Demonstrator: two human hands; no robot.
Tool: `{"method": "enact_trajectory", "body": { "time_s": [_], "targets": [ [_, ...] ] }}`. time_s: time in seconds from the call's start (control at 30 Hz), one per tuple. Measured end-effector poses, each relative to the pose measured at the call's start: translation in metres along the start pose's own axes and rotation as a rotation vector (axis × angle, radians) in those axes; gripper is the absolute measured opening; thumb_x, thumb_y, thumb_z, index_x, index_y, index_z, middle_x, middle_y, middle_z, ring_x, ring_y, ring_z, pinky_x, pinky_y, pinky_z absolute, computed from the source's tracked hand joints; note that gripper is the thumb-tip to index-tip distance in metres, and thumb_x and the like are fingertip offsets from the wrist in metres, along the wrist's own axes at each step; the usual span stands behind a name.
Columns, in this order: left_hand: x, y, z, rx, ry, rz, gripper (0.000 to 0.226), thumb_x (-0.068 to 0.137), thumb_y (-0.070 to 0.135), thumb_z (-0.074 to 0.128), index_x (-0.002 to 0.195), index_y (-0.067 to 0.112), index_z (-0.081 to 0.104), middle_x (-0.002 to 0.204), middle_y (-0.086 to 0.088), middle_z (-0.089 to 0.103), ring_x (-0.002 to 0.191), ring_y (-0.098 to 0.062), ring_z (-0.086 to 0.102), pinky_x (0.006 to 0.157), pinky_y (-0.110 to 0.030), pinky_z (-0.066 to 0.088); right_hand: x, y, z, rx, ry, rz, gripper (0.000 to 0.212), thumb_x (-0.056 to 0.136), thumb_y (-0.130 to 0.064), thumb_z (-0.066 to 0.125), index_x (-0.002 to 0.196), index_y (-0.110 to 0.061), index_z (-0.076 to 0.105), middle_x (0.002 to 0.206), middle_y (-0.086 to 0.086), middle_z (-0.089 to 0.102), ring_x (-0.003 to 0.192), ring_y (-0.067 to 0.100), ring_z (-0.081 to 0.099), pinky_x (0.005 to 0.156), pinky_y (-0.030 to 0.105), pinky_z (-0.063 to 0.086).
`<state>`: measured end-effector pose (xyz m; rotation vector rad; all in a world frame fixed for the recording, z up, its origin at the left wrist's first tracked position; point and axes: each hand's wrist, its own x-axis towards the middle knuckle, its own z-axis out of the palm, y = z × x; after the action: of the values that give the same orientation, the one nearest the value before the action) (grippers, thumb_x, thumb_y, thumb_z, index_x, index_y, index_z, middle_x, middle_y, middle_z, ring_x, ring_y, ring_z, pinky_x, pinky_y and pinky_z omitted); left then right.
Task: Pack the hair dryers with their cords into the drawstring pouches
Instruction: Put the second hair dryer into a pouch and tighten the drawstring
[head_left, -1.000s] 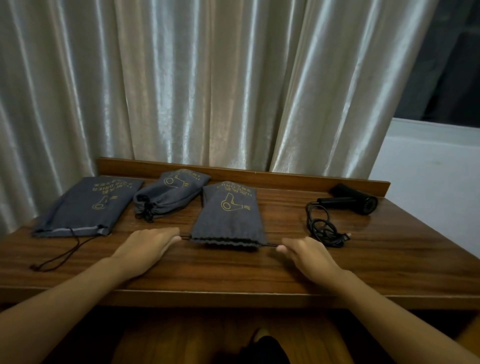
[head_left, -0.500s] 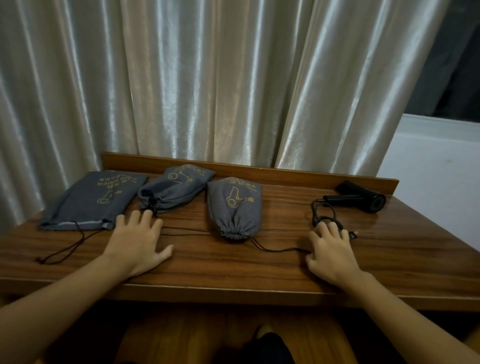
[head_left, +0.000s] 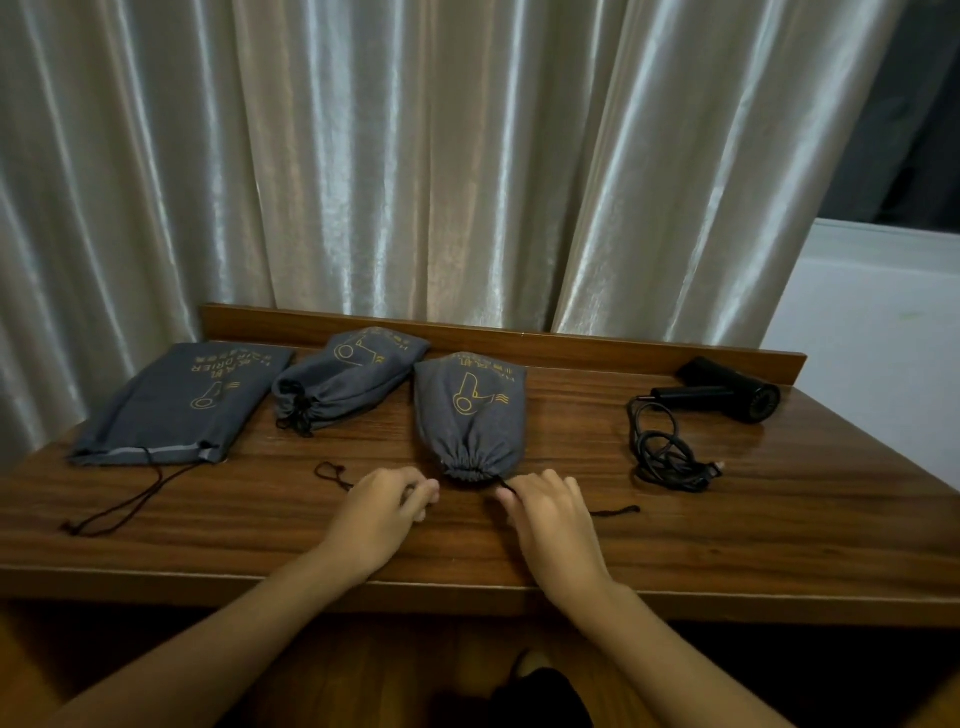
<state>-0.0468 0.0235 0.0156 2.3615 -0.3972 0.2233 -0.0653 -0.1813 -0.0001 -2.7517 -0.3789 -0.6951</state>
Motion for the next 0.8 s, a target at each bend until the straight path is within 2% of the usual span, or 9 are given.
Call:
{"method": "enact_trajectory", "body": {
  "time_s": [0.07,0.17,0.3,0.4,0.5,0.57,0.67,0.73,0.8],
  "targets": [
    [-0.015,0.012,0.003,-0.336,0.07,-0.109,0.029,0.1,0.021,0.05,0.084,0.013,0.073,0.066,0.003,0.067,0.058,0.001,0.057,0.06,-0.016,0.043,-0.01,-0.008,-0.001,0.129,0.092,0.062,0.023,0.102,-0.029,0.05,0.098,-0.018,0.07,0.086,-0.003,0.068,0.085,0.014,0.054,0.085,0.032,0.042],
    [-0.032,0.031,0.015,-0.637,0.147,-0.253,0.026,0.1,0.014,0.051,0.087,0.008,0.073,0.06,0.004,0.065,0.05,0.001,0.052,0.05,-0.012,0.041,-0.022,-0.021,0.003,0.287,0.166,0.161,0.022,0.1,-0.025,0.054,0.085,-0.019,0.068,0.072,-0.009,0.064,0.075,0.009,0.056,0.075,0.026,0.042],
    [-0.036,0.056,0.032,-0.862,0.148,-0.357,0.019,0.095,0.009,0.057,0.086,0.006,0.073,0.063,0.002,0.069,0.05,-0.002,0.054,0.049,-0.014,0.042,-0.018,-0.036,0.012,0.427,0.031,0.183,0.018,0.098,-0.011,0.052,0.1,-0.01,0.07,0.092,0.001,0.07,0.087,0.016,0.061,0.079,0.035,0.047],
    [-0.034,0.062,0.036,-0.872,0.227,-0.353,0.014,0.093,0.011,0.062,0.084,0.01,0.073,0.065,0.001,0.071,0.052,0.0,0.058,0.049,-0.012,0.044,-0.007,-0.038,0.007,0.615,-0.066,0.116,0.022,0.095,0.002,0.049,0.093,-0.007,0.069,0.086,0.003,0.07,0.081,0.016,0.065,0.073,0.035,0.051],
    [-0.031,0.057,0.036,-0.883,0.251,-0.38,0.015,0.092,0.011,0.062,0.082,0.009,0.073,0.064,-0.002,0.071,0.051,-0.005,0.058,0.047,-0.015,0.046,0.003,-0.031,-0.005,0.853,-0.266,0.066,0.038,0.095,0.01,0.043,0.09,-0.019,0.067,0.081,-0.008,0.067,0.075,0.003,0.061,0.071,0.024,0.049],
    [-0.03,0.052,0.038,-0.847,0.226,-0.364,0.018,0.092,0.01,0.062,0.078,0.008,0.073,0.063,-0.003,0.069,0.051,-0.007,0.056,0.048,-0.017,0.045,0.008,-0.025,-0.007,0.974,-0.383,0.144,0.047,0.083,0.016,0.042,0.107,-0.014,0.069,0.083,-0.002,0.066,0.076,0.008,0.058,0.069,0.022,0.046],
    [-0.032,0.048,0.041,-0.731,0.202,-0.3,0.021,0.093,0.011,0.062,0.075,0.011,0.074,0.062,-0.002,0.07,0.052,-0.009,0.056,0.05,-0.02,0.045,0.018,-0.02,-0.003,1.182,-0.503,0.346,0.07,0.059,-0.001,0.041,0.125,-0.005,0.063,0.081,0.002,0.069,0.076,0.02,0.058,0.074,0.031,0.045],
    [-0.032,0.048,0.043,-0.617,0.212,-0.243,0.023,0.093,0.013,0.062,0.073,0.015,0.074,0.063,0.001,0.07,0.052,-0.008,0.057,0.054,-0.027,0.047,0.021,-0.023,0.0,1.327,-0.493,0.402,0.053,0.064,-0.009,0.045,0.111,-0.004,0.069,0.089,0.01,0.072,0.067,0.017,0.057,0.068,0.031,0.044],
    [-0.033,0.048,0.045,-0.492,0.221,-0.195,0.022,0.092,0.016,0.063,0.073,0.018,0.073,0.061,0.006,0.07,0.052,-0.005,0.059,0.059,-0.031,0.05,0.022,-0.023,-0.001,1.285,-0.44,0.394,0.025,0.086,-0.025,0.058,0.098,-0.01,0.075,0.102,0.019,0.073,0.073,0.021,0.063,0.064,0.026,0.045]
  ]
}}
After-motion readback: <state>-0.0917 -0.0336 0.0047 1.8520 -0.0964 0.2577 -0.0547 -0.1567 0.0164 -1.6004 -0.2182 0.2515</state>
